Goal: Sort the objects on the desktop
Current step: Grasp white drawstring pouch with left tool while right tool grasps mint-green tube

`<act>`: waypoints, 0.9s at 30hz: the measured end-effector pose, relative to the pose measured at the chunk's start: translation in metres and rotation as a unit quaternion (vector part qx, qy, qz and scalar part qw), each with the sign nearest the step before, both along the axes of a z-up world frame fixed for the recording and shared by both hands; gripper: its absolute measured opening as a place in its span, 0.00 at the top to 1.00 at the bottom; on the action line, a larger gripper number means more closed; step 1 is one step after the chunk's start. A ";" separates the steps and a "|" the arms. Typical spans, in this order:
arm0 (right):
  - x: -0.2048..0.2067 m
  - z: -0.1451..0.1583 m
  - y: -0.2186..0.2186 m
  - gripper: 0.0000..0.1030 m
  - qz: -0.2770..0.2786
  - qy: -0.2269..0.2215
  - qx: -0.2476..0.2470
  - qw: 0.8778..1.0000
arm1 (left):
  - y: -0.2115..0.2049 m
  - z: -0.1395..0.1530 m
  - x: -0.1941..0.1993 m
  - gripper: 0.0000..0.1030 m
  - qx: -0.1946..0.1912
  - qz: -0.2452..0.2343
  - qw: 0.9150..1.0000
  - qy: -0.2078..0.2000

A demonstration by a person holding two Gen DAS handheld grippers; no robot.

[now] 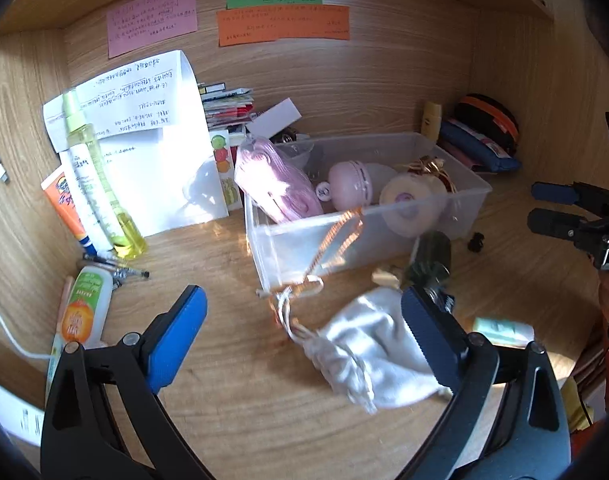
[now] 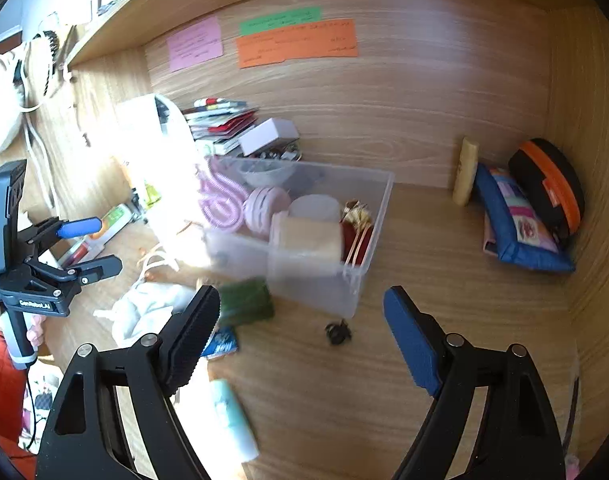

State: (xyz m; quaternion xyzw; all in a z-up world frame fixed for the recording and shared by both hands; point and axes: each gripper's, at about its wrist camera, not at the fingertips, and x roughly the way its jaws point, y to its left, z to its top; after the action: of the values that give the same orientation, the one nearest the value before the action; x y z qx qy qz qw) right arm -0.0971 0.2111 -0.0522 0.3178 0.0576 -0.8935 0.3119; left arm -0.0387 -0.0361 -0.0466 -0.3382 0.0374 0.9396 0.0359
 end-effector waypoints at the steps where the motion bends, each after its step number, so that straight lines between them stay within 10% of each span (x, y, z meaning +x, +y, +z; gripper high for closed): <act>1: 0.004 -0.002 0.001 0.21 0.004 0.000 0.001 1.000 | 0.002 -0.001 0.004 0.04 0.001 0.002 1.000 -0.002; 16: 0.050 -0.040 -0.006 0.21 0.045 -0.009 0.060 0.997 | 0.064 -0.027 0.023 0.04 0.019 -0.061 0.998 -0.022; 27: 0.058 -0.049 -0.014 0.21 0.066 -0.017 0.068 0.995 | 0.040 -0.053 0.005 0.04 -0.044 -0.039 0.996 -0.059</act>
State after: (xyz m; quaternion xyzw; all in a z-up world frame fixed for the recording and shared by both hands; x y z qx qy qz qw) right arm -0.0391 0.1971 -0.1016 0.3488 0.1342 -0.8596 0.3485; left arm -0.0337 0.0040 -0.0992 -0.3930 0.0901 0.9132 0.0595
